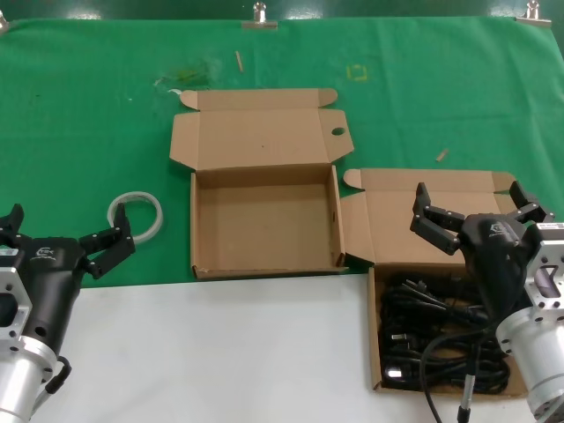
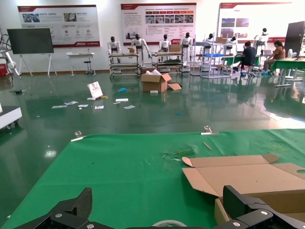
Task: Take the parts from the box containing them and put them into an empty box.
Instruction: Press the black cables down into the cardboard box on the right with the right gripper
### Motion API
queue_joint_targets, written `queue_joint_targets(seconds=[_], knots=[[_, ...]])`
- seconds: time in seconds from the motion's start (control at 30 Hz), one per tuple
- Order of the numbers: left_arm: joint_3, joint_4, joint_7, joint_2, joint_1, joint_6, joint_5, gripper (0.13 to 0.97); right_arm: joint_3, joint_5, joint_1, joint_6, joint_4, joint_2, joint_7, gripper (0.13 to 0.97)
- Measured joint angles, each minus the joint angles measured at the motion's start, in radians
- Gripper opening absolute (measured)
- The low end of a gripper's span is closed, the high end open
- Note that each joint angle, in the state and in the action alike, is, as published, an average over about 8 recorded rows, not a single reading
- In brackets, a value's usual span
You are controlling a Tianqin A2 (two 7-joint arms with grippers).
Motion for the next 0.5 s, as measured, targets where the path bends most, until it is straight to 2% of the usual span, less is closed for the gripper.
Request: queue_joint_targets(seconds=[0.5], knots=[[0.0, 0.0, 0.0, 0.0, 0.0, 0.0, 0.0, 0.965, 0.0, 0.0, 0.0, 0.0, 0.0, 0.0, 0.0, 0.966]])
